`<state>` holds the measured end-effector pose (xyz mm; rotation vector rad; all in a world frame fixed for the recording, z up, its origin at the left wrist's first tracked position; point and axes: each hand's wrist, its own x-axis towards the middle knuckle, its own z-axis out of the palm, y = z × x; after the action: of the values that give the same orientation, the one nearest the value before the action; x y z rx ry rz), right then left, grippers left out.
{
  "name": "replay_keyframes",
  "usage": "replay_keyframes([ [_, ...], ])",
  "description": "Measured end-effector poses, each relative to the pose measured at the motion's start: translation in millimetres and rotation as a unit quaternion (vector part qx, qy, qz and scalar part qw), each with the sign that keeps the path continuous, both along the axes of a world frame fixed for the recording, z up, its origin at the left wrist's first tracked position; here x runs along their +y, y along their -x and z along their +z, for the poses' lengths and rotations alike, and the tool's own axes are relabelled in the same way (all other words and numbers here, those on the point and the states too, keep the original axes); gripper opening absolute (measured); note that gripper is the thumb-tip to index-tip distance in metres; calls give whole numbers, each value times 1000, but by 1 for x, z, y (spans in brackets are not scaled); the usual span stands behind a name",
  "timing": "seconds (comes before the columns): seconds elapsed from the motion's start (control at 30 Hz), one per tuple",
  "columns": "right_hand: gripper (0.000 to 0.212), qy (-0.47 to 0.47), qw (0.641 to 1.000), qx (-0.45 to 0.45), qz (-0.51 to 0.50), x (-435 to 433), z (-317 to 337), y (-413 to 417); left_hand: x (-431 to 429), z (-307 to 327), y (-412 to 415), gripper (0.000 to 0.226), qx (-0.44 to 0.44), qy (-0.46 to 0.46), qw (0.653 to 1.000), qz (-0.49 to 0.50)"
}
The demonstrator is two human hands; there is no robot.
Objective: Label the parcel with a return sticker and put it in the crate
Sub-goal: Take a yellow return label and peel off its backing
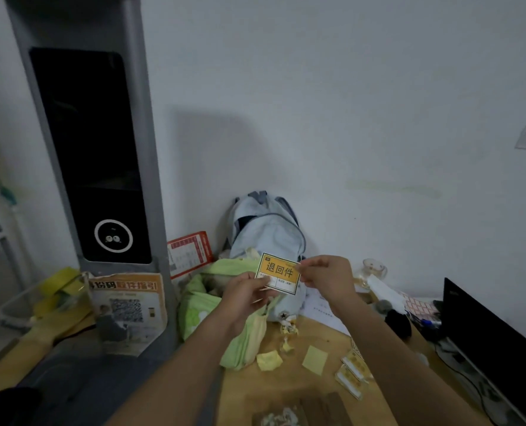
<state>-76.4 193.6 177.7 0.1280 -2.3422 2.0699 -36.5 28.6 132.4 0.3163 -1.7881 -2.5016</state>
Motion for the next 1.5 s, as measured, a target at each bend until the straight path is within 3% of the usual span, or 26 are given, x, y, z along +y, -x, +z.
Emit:
replay_keyframes([
  [0.1, 4, -20, 999, 29, 10, -8, 20, -9, -10, 12, -5, 6, 15, -34, 999, -27],
  [0.23, 19, -43, 997, 52, 48, -17, 45, -17, -19, 33, -7, 52, 38, -201, 978, -36],
  [0.3, 22, -60, 993, 70, 70, -19, 56, -21, -15, 43, -9, 53, 49, -239, 968, -62],
  [0.4, 15, -91, 986, 114, 77, -19, 68, -27, 1, 53, -9, 31, 57, -163, 978, -118],
  [0.5, 10, -115, 979, 156, 66, -14, 72, -29, 18, 63, -7, 24, 73, -118, 982, -125],
  [0.73, 13, -217, 942, 255, 22, 6, 72, -23, 29, 65, -2, 27, 98, -167, 973, -127],
  [1.13, 4, -236, 931, 276, 24, 12, 67, -21, 43, 69, -4, 22, 103, -126, 982, -98],
  [1.5, 7, -207, 949, 228, 70, 20, 63, -27, 41, 57, 1, 31, 0, -88, 996, 16],
])
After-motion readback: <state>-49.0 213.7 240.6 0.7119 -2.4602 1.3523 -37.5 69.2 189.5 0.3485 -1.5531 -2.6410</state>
